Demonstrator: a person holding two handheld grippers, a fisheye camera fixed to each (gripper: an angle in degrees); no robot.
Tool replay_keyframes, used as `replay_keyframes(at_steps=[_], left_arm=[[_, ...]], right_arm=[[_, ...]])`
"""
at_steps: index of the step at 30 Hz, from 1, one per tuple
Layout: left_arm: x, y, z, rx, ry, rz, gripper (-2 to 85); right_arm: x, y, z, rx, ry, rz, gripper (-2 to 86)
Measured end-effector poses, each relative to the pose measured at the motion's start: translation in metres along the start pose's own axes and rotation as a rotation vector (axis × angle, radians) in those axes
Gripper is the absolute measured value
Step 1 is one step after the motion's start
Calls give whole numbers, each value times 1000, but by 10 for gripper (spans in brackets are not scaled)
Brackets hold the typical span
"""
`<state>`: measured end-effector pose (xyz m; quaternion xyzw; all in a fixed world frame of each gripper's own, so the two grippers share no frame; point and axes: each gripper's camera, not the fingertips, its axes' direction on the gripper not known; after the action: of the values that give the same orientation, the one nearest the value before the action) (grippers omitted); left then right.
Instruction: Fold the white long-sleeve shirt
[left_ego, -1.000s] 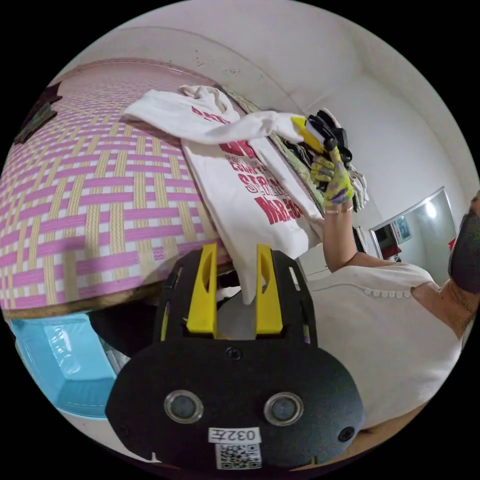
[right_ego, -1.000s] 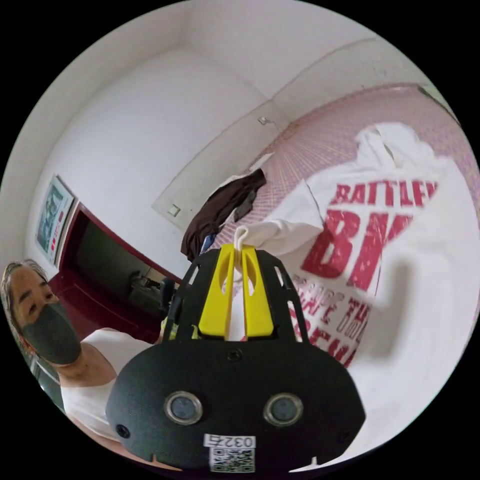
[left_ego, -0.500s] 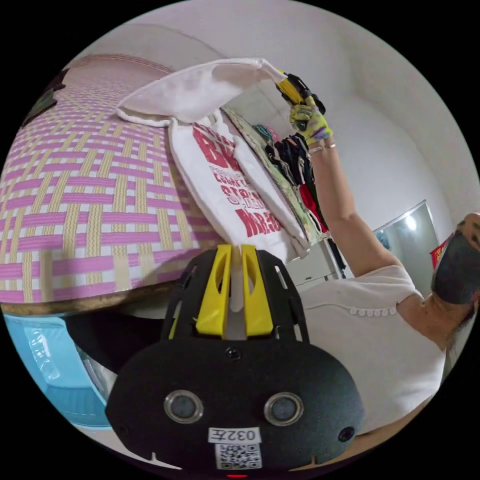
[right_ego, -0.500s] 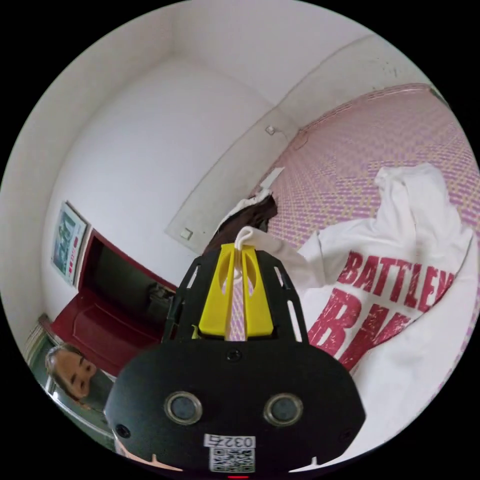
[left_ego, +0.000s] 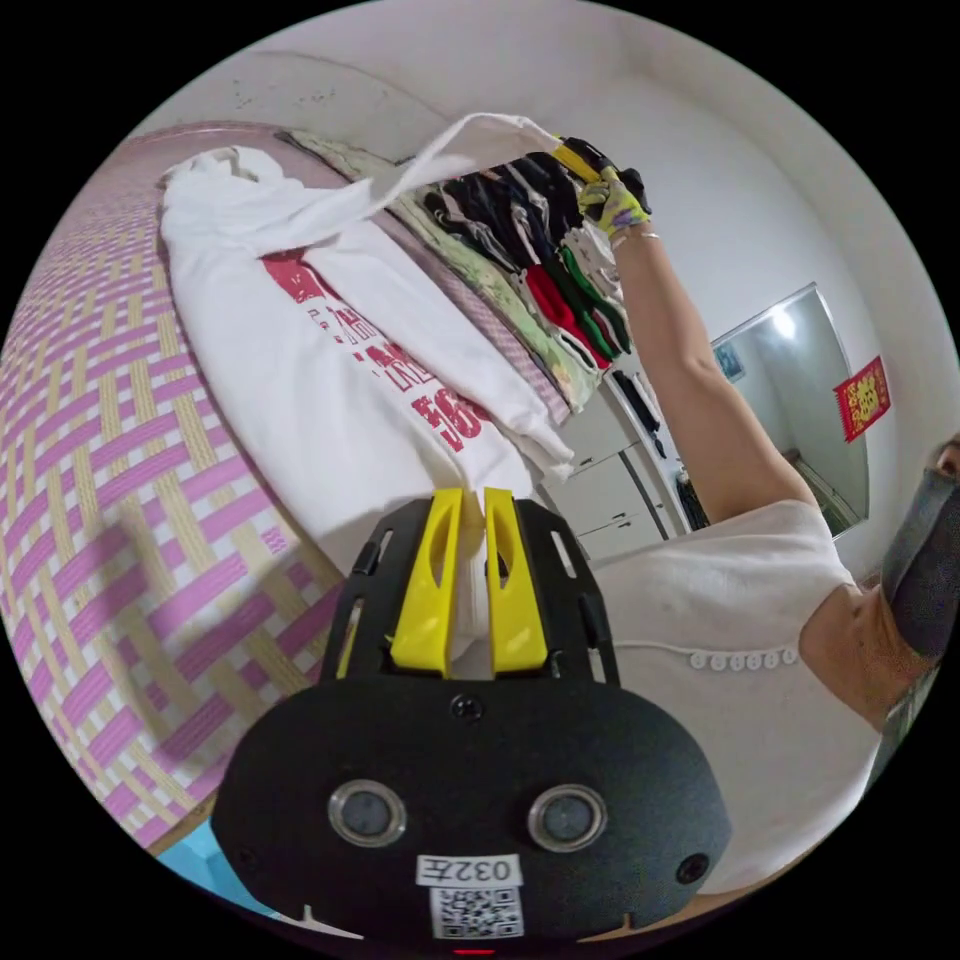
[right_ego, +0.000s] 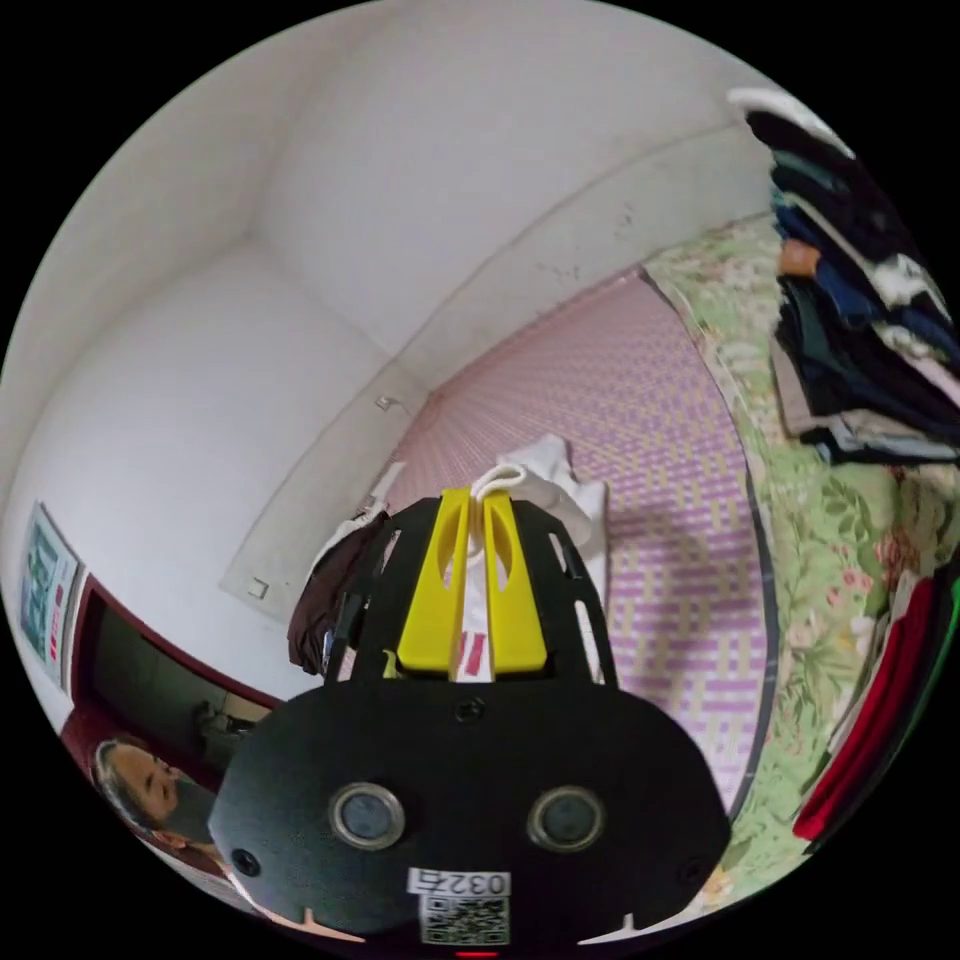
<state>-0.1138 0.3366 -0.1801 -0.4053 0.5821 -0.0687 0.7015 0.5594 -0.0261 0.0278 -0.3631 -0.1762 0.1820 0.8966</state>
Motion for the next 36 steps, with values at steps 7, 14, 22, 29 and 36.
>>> replay_keyframes(at_steps=[7, 14, 22, 29, 36], left_arm=[[13, -8, 17, -42, -39, 15, 9], [20, -5, 29, -22, -61, 19, 10], [28, -3, 44, -75, -47, 75, 61], [23, 8, 6, 12, -2, 159, 37], [-28, 11, -45, 193, 93, 33, 34]], right_arm=[[-3, 19, 21, 10, -16, -43, -1], [-74, 28, -19, 216, 100, -167, -4], [-50, 43, -1, 186, 258, -39, -3], [-85, 60, 11, 163, 146, -128, -1], [-266, 134, 75, -44, 15, -651, -1]])
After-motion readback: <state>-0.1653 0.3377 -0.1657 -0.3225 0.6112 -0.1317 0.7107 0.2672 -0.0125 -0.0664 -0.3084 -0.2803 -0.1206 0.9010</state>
